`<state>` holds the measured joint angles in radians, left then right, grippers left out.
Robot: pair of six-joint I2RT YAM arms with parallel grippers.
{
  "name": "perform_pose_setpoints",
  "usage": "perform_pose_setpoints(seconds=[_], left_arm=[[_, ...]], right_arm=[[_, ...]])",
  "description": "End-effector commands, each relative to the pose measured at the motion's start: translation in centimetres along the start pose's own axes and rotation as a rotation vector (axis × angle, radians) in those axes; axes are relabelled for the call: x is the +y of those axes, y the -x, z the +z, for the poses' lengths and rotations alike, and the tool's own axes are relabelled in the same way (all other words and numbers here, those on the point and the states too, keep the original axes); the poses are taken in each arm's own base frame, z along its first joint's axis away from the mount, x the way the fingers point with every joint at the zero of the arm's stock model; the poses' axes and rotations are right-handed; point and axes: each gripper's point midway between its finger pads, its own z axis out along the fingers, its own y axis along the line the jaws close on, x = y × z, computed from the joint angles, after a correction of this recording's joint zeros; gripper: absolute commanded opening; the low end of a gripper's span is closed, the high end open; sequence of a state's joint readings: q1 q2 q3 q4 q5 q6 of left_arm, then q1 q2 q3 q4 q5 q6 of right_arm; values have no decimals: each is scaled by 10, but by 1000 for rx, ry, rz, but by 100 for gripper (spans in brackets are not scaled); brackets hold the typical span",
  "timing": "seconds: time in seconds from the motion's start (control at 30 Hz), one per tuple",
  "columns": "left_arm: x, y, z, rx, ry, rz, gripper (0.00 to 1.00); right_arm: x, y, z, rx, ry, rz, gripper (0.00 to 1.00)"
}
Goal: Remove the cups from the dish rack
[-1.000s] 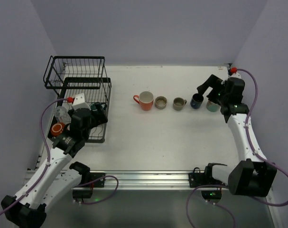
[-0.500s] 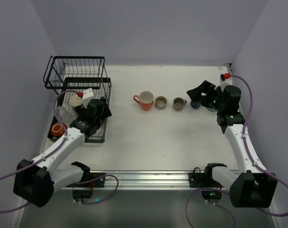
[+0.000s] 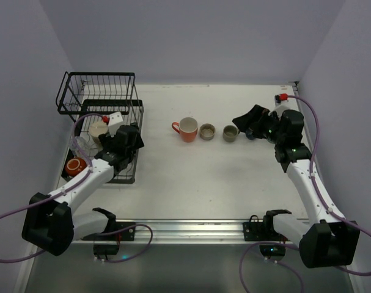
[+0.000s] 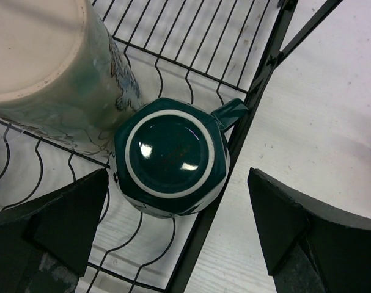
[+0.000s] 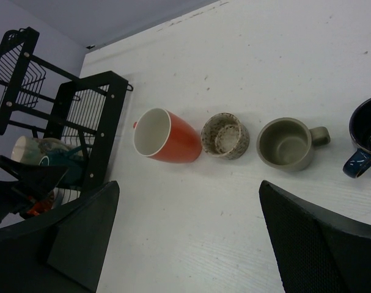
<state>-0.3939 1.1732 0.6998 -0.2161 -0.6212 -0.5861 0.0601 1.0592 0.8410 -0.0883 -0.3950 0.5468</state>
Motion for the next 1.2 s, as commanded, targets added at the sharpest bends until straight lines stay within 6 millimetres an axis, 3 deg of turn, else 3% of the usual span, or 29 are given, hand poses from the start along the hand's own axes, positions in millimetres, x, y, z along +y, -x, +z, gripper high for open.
perform_pose_setpoints(seconds=[0.0, 0.37, 0.6, 0.83, 0.93, 1.03, 1.17], left_arm=[[3, 29, 6, -101, 57, -44, 100], [7, 19, 22, -94, 86, -9, 97], [7, 21, 24, -113, 84, -4, 86], [17, 2, 26, -79, 115, 8, 76], [23, -7, 25, -61, 129, 11, 63], [27, -2, 14, -75, 110, -13, 37], [26, 9, -2, -90, 63, -42, 27]], right_arm=[[13, 11, -2, -37, 44, -31, 99], [18, 7, -1, -26, 66, -39, 99], [22, 6, -2, -23, 77, -47, 99], [26, 9, -8, -39, 79, -57, 99], [28, 9, -10, -42, 85, -60, 99], [28, 10, -11, -46, 87, -61, 99], [29, 8, -9, -36, 94, -56, 99]])
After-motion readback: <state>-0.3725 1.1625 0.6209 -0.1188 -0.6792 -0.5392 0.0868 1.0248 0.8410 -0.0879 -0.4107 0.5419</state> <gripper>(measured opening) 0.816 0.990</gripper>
